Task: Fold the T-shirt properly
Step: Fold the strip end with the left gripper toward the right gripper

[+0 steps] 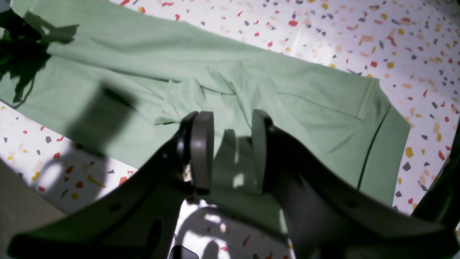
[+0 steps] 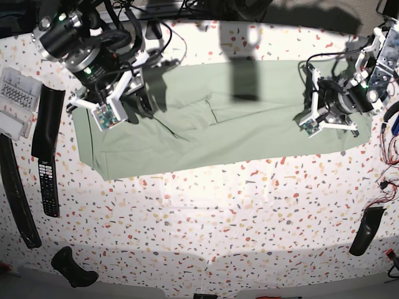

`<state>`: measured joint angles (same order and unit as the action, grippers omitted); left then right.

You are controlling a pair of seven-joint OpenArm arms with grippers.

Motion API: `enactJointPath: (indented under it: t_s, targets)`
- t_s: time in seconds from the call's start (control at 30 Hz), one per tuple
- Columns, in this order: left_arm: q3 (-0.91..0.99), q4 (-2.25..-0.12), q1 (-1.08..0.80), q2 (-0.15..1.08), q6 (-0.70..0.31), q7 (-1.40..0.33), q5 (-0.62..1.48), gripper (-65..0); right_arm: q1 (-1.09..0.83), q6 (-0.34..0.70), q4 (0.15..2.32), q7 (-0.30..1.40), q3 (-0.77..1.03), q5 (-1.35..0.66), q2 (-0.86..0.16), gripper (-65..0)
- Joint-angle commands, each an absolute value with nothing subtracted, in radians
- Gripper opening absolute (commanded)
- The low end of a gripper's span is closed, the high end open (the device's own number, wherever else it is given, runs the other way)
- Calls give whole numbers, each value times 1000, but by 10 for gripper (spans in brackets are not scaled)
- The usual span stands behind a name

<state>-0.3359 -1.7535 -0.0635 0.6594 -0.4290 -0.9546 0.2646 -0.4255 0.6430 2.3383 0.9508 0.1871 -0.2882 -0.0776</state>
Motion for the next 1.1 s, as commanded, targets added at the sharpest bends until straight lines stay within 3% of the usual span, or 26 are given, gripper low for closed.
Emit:
enactJointPath:
  t_s: [0.0,0.07,0.2,0.3,0.4,0.53,0.77,1.07]
  targets:
    - [-329,-1768,-52,674,-429,-938,262,-356,-421,635,2356,928,190,-299,-80,-470]
    - [-329,-1768,-52,674,-429,-937,262,-279,-421,635,2356,927,190,-299,-80,-470]
    - [-329,-1769,-47,674,-398,-953,262,-263,-420,635,2356,923,190,-299,-80,-470]
    - [-328,-1773,-47,674,-308,-944,237,-263,-413,635,2356,874,190,-299,-80,-470]
    - [-328,-1781,-47,674,-155,-884,159,-263,-410,627,2311,742,189,-300,-80,-470]
    - [-328,-1781,-47,673,-5,-850,67,-263,-363,613,2170,722,189,-294,-80,-470]
    - [-328,-1762,-59,673,0,-844,68,-263,-236,614,1858,738,189,-262,-80,-470]
    - [-328,-1764,-133,671,-33,-924,80,-263,-210,613,1824,741,190,-262,-80,-470]
